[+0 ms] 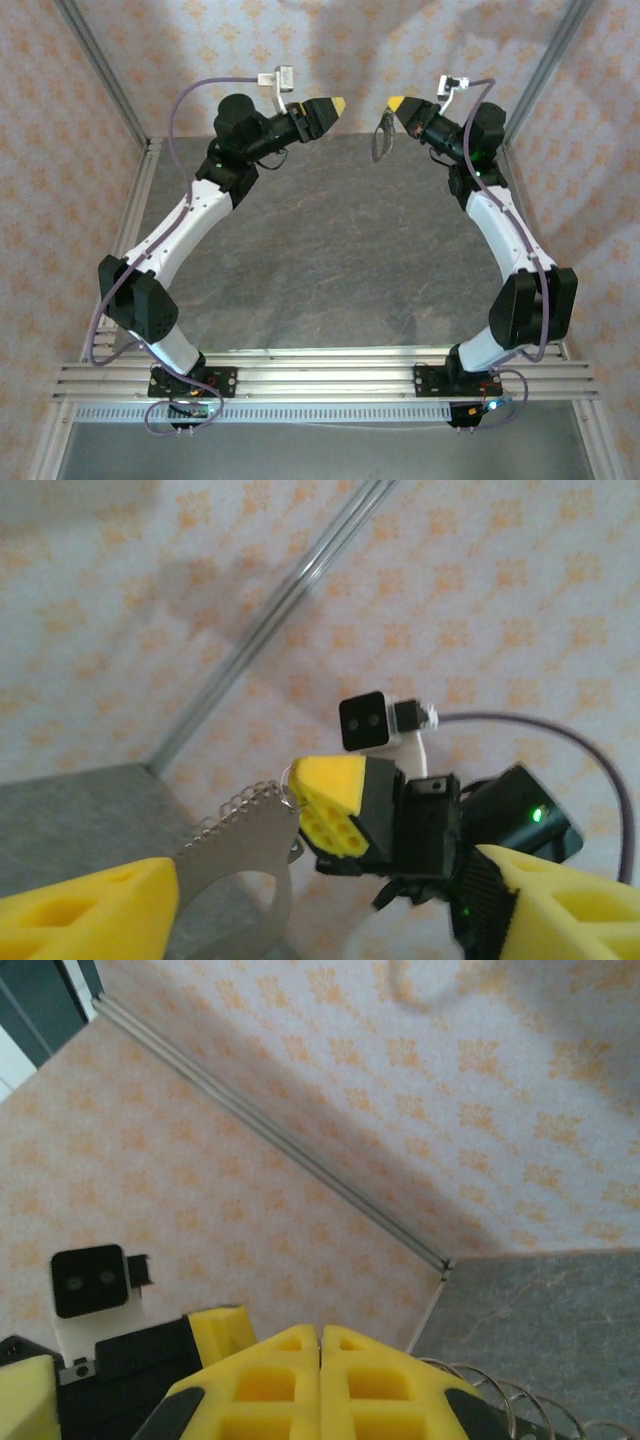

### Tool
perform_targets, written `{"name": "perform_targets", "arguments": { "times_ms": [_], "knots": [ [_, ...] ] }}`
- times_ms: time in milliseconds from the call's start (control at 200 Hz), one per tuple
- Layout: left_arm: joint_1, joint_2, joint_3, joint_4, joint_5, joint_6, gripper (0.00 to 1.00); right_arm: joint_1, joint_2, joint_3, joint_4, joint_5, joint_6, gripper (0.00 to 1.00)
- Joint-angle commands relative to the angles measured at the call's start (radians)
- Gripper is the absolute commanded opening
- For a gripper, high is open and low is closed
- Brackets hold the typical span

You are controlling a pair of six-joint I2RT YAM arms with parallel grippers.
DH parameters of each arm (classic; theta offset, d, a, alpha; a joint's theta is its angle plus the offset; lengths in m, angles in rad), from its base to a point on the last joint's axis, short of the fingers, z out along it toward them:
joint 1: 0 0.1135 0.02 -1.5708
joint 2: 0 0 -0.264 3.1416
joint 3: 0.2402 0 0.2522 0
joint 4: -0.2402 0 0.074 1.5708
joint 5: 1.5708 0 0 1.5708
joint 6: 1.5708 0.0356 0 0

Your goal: Put the keys on the keyring

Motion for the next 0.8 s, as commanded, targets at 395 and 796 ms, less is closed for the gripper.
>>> {"name": "perform_targets", "arguments": {
  "times_ms": [395,796],
  "knots": [
    [0.060,0.230,0.338,-0.442,0.289,0.277,0.92,-0.002,0.177,0.221,-0.200,-0.294,-0.133,0.00],
    [0.060,0.345,0.360,-0.265,0.335,0.107,0.54,0.006,0.176,0.165,-0.138,-0.274,-0.107,0.00]
  ]
}}
